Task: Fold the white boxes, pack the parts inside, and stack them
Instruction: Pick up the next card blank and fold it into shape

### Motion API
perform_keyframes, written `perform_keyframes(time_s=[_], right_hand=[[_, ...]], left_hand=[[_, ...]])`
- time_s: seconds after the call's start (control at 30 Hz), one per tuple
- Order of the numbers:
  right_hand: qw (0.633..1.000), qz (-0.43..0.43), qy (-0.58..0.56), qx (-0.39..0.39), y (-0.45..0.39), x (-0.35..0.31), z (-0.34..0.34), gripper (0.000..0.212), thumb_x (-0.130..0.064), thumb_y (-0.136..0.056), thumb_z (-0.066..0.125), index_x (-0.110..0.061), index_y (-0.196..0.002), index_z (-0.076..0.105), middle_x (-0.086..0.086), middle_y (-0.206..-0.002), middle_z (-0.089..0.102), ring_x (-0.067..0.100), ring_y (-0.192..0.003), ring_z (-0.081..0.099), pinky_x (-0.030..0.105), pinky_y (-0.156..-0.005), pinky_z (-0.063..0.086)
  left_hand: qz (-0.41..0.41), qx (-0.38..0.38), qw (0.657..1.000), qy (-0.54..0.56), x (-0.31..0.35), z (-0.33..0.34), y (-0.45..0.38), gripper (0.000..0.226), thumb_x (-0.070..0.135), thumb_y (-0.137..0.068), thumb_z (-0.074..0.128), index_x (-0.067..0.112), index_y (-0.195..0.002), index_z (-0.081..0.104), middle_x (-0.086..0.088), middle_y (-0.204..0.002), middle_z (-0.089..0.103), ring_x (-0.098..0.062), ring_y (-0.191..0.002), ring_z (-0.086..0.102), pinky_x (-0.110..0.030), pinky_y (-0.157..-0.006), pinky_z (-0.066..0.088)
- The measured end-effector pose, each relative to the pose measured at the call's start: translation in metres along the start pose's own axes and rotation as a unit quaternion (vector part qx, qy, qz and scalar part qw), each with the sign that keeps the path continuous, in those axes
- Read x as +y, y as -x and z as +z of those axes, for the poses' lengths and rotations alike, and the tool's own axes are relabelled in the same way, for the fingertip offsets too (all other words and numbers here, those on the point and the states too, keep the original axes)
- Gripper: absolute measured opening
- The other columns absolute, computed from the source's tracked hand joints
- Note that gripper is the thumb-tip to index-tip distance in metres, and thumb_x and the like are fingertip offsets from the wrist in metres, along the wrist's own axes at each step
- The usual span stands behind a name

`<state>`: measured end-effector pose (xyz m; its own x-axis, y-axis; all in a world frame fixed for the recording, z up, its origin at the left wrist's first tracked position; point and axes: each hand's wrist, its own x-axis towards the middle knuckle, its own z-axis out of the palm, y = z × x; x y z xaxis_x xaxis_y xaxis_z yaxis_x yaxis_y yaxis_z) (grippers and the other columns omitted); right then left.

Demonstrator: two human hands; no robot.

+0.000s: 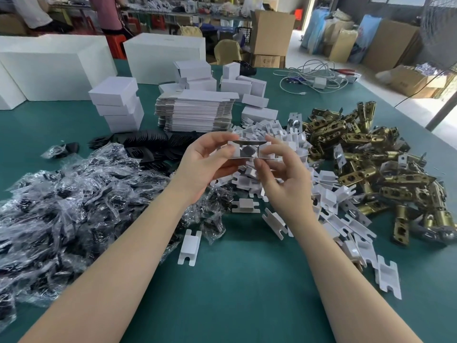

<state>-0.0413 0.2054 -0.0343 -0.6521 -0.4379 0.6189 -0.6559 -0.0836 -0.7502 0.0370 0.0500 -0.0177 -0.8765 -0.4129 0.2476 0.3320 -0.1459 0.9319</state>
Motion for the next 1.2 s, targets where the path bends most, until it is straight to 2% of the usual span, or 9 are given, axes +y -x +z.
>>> perform_keyframes(time_s=[0.23, 0.47, 0.57, 0.63, 0.77, 0.83, 0.93, 1.03, 1.2], right_hand=[[0.999, 0.008, 0.048, 0.015, -0.001, 0.005, -0.001, 0.006, -0.021, -0.094, 0.064, -0.022, -0.098, 0.067, -0.002, -0.134, 0.055, 0.004, -0.086, 0.070, 0.019, -0.077, 0.055], [0.998, 0.001, 0.055, 0.023, -0.003, 0.007, -0.002, 0.013, -0.031, -0.098, 0.053, -0.030, -0.092, 0.064, 0.012, -0.127, 0.060, -0.022, -0.113, 0.046, 0.006, -0.082, 0.047], [0.996, -0.001, 0.078, 0.031, -0.003, 0.011, -0.002, 0.020, -0.026, -0.101, 0.051, -0.021, -0.091, 0.066, 0.008, -0.124, 0.060, -0.006, -0.113, 0.052, 0.006, -0.087, 0.041], [0.998, 0.027, 0.045, 0.038, -0.003, 0.012, 0.000, 0.018, -0.028, -0.102, 0.050, -0.018, -0.098, 0.064, 0.007, -0.119, 0.062, 0.009, -0.100, 0.063, 0.025, -0.081, 0.052], [0.996, 0.056, -0.039, 0.053, -0.001, 0.008, 0.002, 0.015, -0.031, -0.099, 0.054, -0.040, -0.111, 0.051, -0.005, -0.105, 0.066, 0.005, -0.063, 0.065, 0.023, -0.050, 0.049], [0.996, 0.063, -0.027, 0.060, -0.002, 0.008, 0.001, 0.020, -0.033, -0.099, 0.055, -0.047, -0.112, 0.050, -0.021, -0.107, 0.061, 0.010, -0.067, 0.068, 0.026, -0.052, 0.054], [0.996, 0.052, 0.029, 0.071, -0.002, 0.013, 0.003, 0.014, -0.029, -0.100, 0.056, -0.043, -0.101, 0.055, -0.011, -0.101, 0.060, 0.010, -0.082, 0.065, 0.029, -0.065, 0.057], [0.994, 0.082, 0.029, 0.073, 0.000, 0.018, 0.006, 0.009, -0.027, -0.098, 0.059, -0.035, -0.099, 0.059, -0.002, -0.104, 0.060, 0.002, -0.081, 0.058, 0.015, -0.064, 0.048], [0.987, 0.144, 0.024, 0.061, 0.002, 0.017, 0.011, 0.006, -0.032, -0.096, 0.061, -0.035, -0.093, 0.064, -0.011, -0.116, 0.058, -0.001, -0.102, 0.057, 0.029, -0.079, 0.055]], left_hand=[[0.023, -0.031, 0.997, -0.064, 0.001, 0.000, -0.001, 0.021, 0.018, -0.092, 0.060, 0.028, -0.087, 0.078, 0.011, -0.118, 0.069, -0.024, -0.097, 0.073, -0.027, -0.076, 0.058], [0.077, -0.049, 0.984, -0.153, 0.006, 0.002, 0.002, 0.048, 0.075, -0.070, 0.066, 0.033, -0.091, 0.075, 0.010, -0.124, 0.064, -0.016, -0.120, 0.061, -0.031, -0.086, 0.057], [0.071, -0.041, 0.980, -0.182, 0.002, 0.004, 0.003, 0.049, 0.070, -0.073, 0.060, 0.028, -0.094, 0.074, 0.008, -0.126, 0.062, -0.019, -0.122, 0.059, -0.046, -0.092, 0.056], [0.068, -0.044, 0.976, -0.204, -0.001, 0.005, 0.004, 0.051, 0.070, -0.075, 0.056, 0.028, -0.099, 0.072, 0.006, -0.127, 0.061, -0.023, -0.122, 0.059, -0.049, -0.093, 0.055], [0.092, -0.051, 0.971, -0.213, -0.001, 0.009, 0.005, 0.053, 0.065, -0.078, 0.059, 0.033, -0.121, 0.060, 0.002, -0.124, 0.061, -0.006, -0.104, 0.065, -0.023, -0.078, 0.057], [0.089, -0.027, 0.969, -0.231, -0.005, 0.010, 0.004, 0.044, 0.054, -0.083, 0.060, 0.033, -0.123, 0.057, 0.004, -0.117, 0.064, 0.002, -0.089, 0.066, -0.013, -0.068, 0.052], [0.089, 0.017, 0.963, -0.255, -0.015, 0.011, 0.003, 0.025, 0.037, -0.093, 0.062, 0.022, -0.113, 0.066, 0.006, -0.108, 0.068, 0.008, -0.068, 0.062, -0.008, -0.062, 0.046], [0.093, 0.058, 0.961, -0.255, -0.027, 0.012, 0.005, 0.014, 0.024, -0.096, 0.063, 0.021, -0.108, 0.069, 0.013, -0.108, 0.068, 0.008, -0.076, 0.062, -0.009, -0.065, 0.046], [0.058, 0.099, 0.970, -0.214, -0.036, 0.013, 0.007, 0.007, 0.030, -0.094, 0.064, 0.030, -0.089, 0.069, 0.012, -0.122, 0.065, -0.006, -0.113, 0.061, -0.006, -0.074, 0.044]])
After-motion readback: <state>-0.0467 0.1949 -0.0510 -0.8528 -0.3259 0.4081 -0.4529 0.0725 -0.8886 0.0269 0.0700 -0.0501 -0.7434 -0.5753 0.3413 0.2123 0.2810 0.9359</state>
